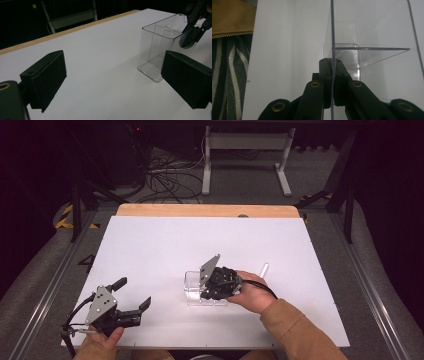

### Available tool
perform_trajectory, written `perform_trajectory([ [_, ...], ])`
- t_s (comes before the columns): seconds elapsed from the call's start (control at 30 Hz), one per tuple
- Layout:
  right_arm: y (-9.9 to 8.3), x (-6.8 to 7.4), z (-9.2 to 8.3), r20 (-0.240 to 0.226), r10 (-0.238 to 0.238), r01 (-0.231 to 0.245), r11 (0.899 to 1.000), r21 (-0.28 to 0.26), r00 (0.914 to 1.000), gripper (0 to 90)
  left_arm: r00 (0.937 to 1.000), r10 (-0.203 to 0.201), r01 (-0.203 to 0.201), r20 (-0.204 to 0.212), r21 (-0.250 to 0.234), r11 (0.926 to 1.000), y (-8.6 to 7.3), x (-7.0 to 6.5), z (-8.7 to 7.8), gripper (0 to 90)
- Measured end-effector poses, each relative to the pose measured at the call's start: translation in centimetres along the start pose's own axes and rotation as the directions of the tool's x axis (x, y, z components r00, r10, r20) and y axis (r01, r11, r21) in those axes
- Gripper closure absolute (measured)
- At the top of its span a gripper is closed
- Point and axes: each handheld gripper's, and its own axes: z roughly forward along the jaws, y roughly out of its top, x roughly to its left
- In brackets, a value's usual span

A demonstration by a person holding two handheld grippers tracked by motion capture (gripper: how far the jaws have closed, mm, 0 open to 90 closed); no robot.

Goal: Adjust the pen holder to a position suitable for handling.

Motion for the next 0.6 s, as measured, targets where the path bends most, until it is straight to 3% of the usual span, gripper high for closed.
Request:
perform_trajectory([
  [0.3,-0.1,0.1,0.0,0.003,0.005,-0.005,1.0,-0.008,1.0,86.0,1.0,0.001,-0.001,0.001,0.0,1.0,0.1,-0.1,0.1,7.0],
  [0.37,-0.2,0.1,-0.1,0.005,0.012,-0.012,1.0,-0.018,0.9999,77.8,1.0,0.003,-0.003,0.001,0.0,1.0,0.1,-0.1,0.1,7.0],
  [0.43,-0.4,0.3,-0.9,0.015,0.015,-0.014,0.998,-0.065,0.9998,66.1,1.0,0.006,-0.006,0.003,0.001,1.0,0.1,0.0,0.1,7.0],
  [0.5,-0.4,0.3,-1.3,0.019,0.017,-0.015,0.996,-0.083,0.9997,62.7,1.0,0.003,-0.003,0.005,-0.001,1.0,0.1,-0.1,0.2,7.0],
  [0.53,-0.6,0.5,-1.8,0.031,0.028,-0.025,0.994,-0.109,0.9991,59.4,1.0,0.003,-0.003,0.005,-0.001,1.0,0.1,-0.1,0.2,7.0],
  [0.57,-0.9,0.9,-2.9,0.079,0.042,-0.029,0.986,-0.162,0.996,49.6,1.0,0.007,-0.007,0.004,-0.001,1.0,0.2,0.0,0.2,7.0],
  [0.6,-0.9,0.9,-2.9,0.079,0.042,-0.029,0.986,-0.162,0.996,49.6,1.0,0.007,-0.007,0.006,-0.001,1.0,0.2,0.0,0.3,7.0],
])
